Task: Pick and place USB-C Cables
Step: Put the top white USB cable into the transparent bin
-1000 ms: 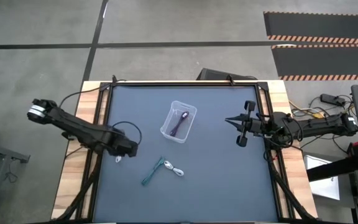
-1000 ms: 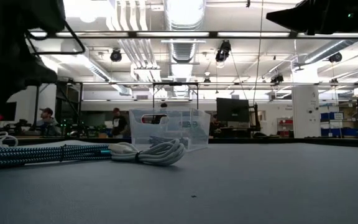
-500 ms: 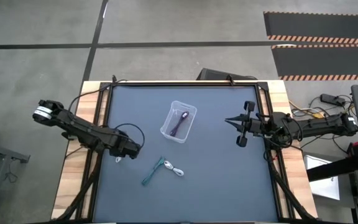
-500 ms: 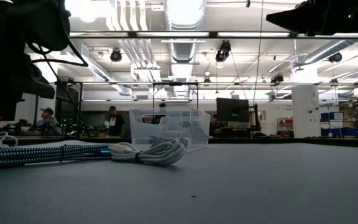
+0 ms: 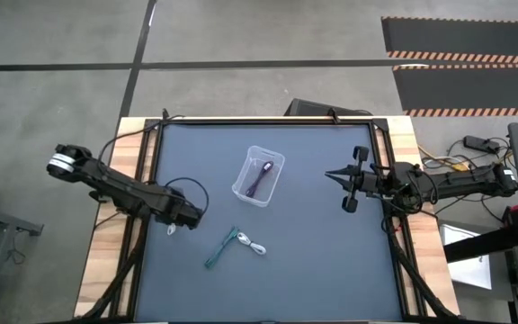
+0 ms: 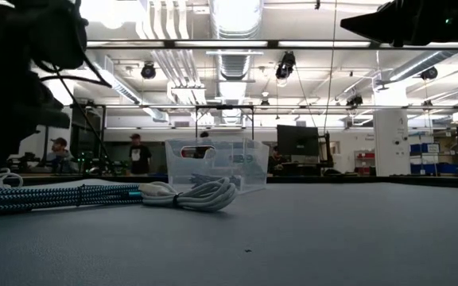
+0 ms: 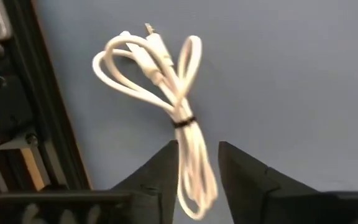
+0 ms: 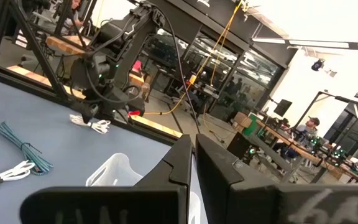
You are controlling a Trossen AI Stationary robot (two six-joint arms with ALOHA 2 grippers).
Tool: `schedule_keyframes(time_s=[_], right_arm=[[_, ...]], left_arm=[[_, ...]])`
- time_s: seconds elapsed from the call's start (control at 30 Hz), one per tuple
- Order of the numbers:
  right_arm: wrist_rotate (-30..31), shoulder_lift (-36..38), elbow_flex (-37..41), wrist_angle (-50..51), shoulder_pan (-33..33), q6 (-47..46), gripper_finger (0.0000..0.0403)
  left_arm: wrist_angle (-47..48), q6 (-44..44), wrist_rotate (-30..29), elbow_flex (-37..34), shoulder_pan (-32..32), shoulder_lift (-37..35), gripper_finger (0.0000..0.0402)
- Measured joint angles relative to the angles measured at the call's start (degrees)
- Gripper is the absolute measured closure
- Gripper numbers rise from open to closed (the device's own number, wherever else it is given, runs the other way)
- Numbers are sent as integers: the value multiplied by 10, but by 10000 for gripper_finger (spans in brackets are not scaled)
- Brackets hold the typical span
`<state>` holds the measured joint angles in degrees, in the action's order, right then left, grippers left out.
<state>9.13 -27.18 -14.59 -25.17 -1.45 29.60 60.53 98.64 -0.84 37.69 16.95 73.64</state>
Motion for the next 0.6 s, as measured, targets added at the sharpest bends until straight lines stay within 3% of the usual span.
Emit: schedule_keyframes(time_s=[0.2,0.6], right_arm=[[0,0,0,5,0,0,390],[8,0,0,9,0,4,390]], left_arm=[[0,15,0,-13,0,23,272],[-1,15,-1,-14,0,56,269]])
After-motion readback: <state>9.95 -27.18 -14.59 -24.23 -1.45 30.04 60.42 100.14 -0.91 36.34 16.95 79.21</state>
